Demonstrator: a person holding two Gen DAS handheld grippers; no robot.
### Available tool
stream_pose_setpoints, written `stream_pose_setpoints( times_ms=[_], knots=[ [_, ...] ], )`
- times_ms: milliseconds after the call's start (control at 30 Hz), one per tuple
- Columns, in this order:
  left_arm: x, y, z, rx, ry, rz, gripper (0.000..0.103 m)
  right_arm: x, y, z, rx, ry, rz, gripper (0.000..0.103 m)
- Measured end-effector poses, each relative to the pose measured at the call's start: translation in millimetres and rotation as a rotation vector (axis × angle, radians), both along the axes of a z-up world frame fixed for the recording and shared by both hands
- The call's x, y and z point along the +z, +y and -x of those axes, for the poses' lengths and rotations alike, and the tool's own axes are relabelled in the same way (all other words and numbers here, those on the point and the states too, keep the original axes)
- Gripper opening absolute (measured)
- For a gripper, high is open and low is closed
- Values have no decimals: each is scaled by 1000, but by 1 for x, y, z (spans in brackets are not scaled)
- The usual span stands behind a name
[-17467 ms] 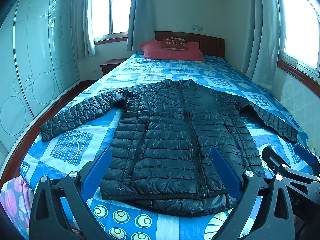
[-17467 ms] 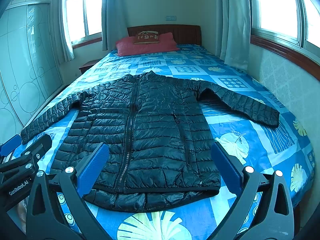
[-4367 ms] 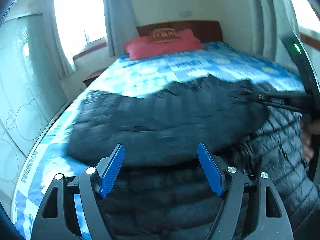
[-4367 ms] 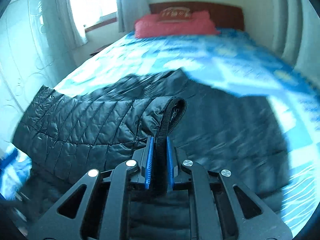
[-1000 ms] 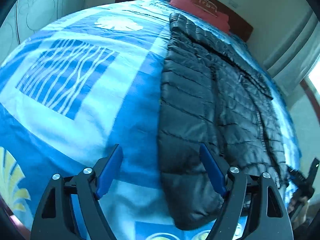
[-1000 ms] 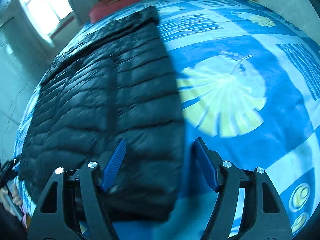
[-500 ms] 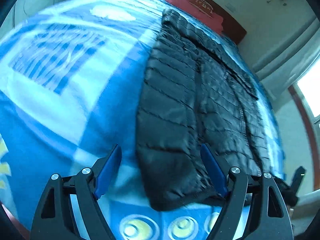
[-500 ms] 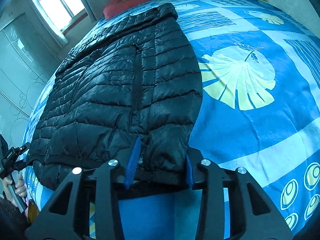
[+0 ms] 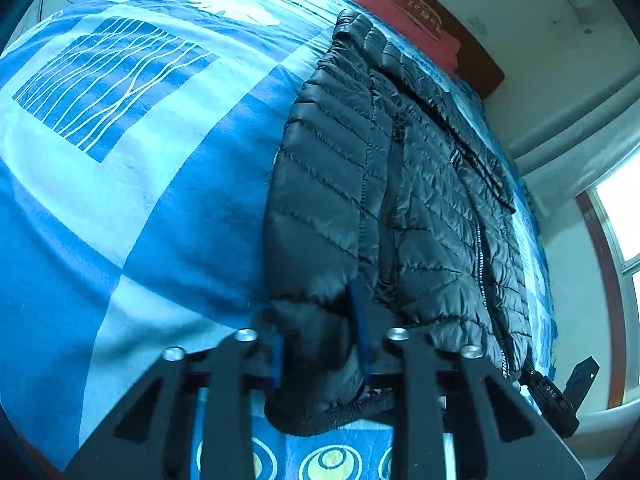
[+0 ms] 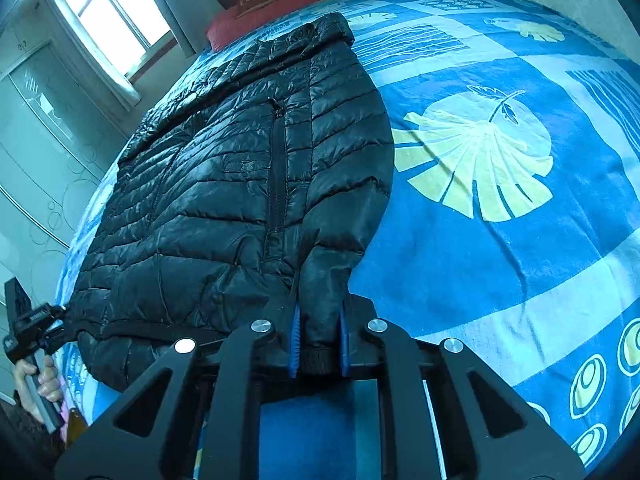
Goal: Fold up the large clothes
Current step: 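Grasp the hem with the left tool while the right tool grasps it too, lifting toward the collar, then fold the held hem over toward the collar and open both tools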
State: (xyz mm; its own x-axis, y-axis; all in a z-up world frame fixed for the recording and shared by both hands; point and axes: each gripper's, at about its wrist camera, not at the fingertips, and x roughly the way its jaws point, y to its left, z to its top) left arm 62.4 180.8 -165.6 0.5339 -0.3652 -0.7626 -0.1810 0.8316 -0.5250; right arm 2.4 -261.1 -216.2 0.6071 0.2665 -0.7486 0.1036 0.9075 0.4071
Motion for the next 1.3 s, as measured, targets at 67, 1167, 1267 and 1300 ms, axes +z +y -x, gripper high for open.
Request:
stream_pose_setpoints(
  times_ms=[67,1167,1267,1300],
  knots=[
    [3,3,3,8,0,24,16,6,-4,4,2,-8,-23,12],
    [150,34,157,39,-257,232,11,147,-35,166,-8,-291,-376,10],
    [154,34,155,32,-281,220,11,154,-33,165,2,-310,-378,10],
    [156,35,151,29,-290,220,11,156,-33,162,6,-317,-375,10]
  ],
)
